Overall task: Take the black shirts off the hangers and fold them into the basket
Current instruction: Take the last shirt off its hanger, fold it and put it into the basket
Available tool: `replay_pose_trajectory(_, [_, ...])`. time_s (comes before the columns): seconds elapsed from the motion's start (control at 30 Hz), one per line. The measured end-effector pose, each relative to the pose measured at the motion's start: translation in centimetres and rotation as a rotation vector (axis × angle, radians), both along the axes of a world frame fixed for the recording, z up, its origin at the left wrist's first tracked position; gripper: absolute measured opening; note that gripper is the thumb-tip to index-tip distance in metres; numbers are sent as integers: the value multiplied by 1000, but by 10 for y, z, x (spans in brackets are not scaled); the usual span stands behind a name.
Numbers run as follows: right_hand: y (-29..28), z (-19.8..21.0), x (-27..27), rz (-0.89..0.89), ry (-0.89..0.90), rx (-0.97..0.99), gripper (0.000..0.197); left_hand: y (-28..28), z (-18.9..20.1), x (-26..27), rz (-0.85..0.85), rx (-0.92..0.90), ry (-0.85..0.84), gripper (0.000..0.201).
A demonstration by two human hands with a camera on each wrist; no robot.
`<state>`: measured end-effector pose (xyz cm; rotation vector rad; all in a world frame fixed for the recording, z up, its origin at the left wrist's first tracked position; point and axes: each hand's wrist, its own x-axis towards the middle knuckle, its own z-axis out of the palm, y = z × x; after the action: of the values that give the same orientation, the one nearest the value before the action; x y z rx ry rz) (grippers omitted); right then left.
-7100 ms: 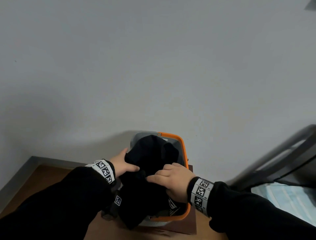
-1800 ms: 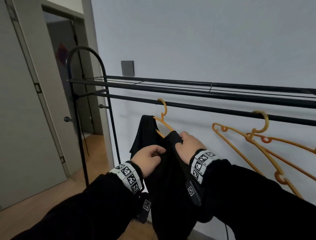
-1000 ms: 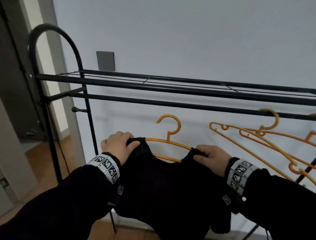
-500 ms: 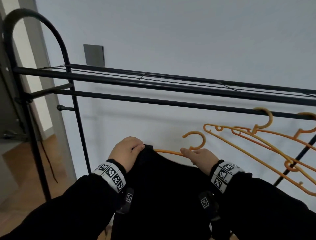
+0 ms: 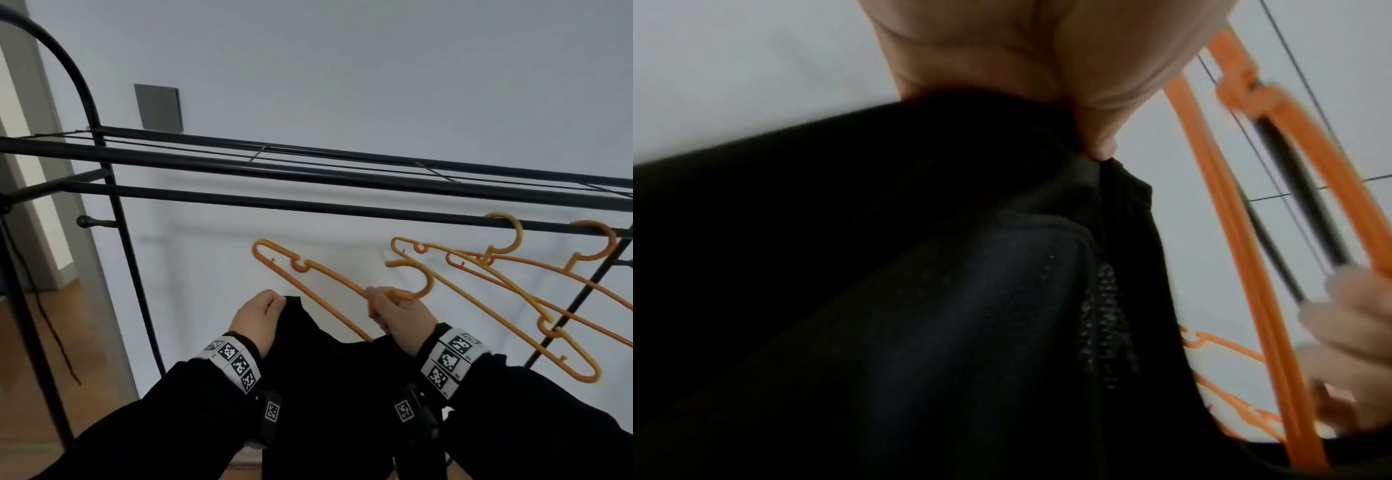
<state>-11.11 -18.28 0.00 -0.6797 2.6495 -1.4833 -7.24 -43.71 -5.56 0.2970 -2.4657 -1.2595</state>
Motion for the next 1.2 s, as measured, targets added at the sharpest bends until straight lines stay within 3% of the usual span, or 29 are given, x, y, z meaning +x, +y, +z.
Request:
replay_pose_trajectory(0.13, [-21, 29, 21, 323, 83, -100, 36, 22, 11, -6, -80, 18, 21, 24])
replay_pose_trajectory(0.23, [-28, 46, 29, 392, 80, -116, 34, 30, 12, -8, -144, 53, -16, 24])
replay_pose_trajectory(0.4, [-20, 57, 8, 77, 188, 285, 38, 28, -2, -5, -197, -24, -59, 24])
replay_pose_trajectory(0.53, [-12, 67, -13, -126, 115, 375, 47, 23, -5, -2, -202, -55, -95, 23])
replay_pose_trajectory(0.7, [-16, 80, -32, -267, 113, 364, 46, 20, -4, 1, -194, -66, -90, 25])
replay_pose_trajectory(0.87, [-18, 81, -44, -282, 3, 390, 46, 20, -6, 8, -180, -60, -87, 25])
replay_pose_trajectory(0.97, [-12, 68, -43, -259, 44, 460, 45, 23, -9, 14, -178, -53, -86, 25])
replay_pose_trajectory(1.07, [0, 49, -39, -285, 77, 383, 35, 28, -17, 18, -191, -25, -89, 25])
replay_pose_trajectory(1.2, [29, 17, -26, -317, -38, 276, 35, 45, -31, 20, -233, 0, -104, 25])
